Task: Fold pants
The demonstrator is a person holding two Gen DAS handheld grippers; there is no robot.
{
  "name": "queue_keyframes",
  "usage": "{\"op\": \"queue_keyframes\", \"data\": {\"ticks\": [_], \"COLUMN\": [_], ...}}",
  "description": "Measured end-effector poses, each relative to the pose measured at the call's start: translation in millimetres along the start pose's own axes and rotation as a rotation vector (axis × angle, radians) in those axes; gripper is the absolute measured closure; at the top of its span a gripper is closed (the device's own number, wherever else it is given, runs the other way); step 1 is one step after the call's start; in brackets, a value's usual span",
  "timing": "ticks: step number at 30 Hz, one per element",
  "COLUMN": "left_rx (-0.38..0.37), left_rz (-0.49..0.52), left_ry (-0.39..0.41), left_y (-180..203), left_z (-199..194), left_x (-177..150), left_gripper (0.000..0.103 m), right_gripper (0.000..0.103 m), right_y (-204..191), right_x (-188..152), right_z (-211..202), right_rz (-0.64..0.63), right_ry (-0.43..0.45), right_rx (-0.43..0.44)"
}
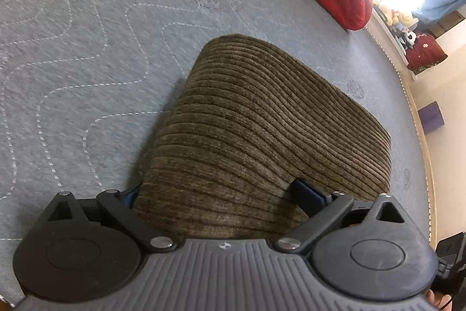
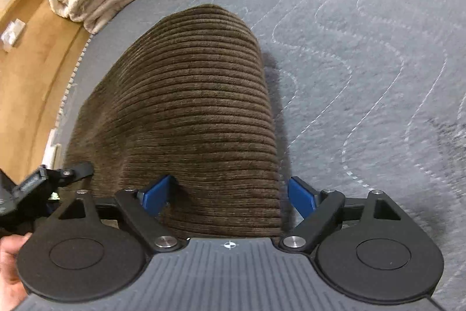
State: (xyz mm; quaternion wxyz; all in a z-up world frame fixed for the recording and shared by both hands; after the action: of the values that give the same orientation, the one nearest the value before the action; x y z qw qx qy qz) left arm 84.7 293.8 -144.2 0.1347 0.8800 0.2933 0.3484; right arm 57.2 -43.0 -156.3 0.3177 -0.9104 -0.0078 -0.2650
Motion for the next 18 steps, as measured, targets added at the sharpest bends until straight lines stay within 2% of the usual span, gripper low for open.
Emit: {"op": "queue_keyframes", "data": {"ticks": [2,4,6,7,8,9,11,13,15,18], "left_rx": [-0.002,0.003,-0.001,0.003,0.008,0.005,0.018,0.028,-0.006,-0.09], "left_rz": [0.007,0.012,0.026,0.033,0.038,0.042,0.072,0.097,0.07,0.071], "left_ry": [-0.002,-0.008,-0.006,-0.002,0.003,0.009,0.025,0.033,0.048,0.075], "left_y": [2,3,7,10,12,16,29,40,50,81], "left_z": [3,8,10,11,12,12,7,5,4,7], "left_x": [-1,-1,-1,-1,0,0,1,2,5,8], "left_gripper": [0.002,0.002,0.007,0.008,0.014,0.022,0.03,0.036,0.054,0.058], "right_gripper": [0.015,0.017,0.027,0.037,0.048,0.053,0.064,0.068,0.07,0.07], "right_y": [0,0,-1,-1,-1,-2,-4,-6,-7,1], "right_x": [-1,-3,-3,-3,-3,-2,1,7,15,31], "right_z": [3,4,3,2,0,-3,-12,-24,-37,-59], "right_rz": [0.027,0.02,0.009,-0.001,-0.012,-0.02,-0.03,-0.033,-0.036,-0.051], "right_ry": [-0.014,-0.006,0.01,0.022,0.035,0.052,0.093,0.137,0.177,0.245], "right_rx": [0.039,0.044,0.051,0.051,0.046,0.047,0.065,0.093,0.124,0.134]}}
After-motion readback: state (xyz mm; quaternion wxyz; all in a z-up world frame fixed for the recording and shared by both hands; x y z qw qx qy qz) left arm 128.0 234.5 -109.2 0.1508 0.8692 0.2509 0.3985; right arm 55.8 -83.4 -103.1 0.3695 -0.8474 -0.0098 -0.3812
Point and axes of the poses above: each gripper's, at about its wrist camera, not at the fingertips, and z roughly the way its jaws point, y to its right, x to its top, the point moved 3 cm from there along z, roughly the way its jaws point, and after that the axes turned 11 degrees about y, right-handed, at the moved point
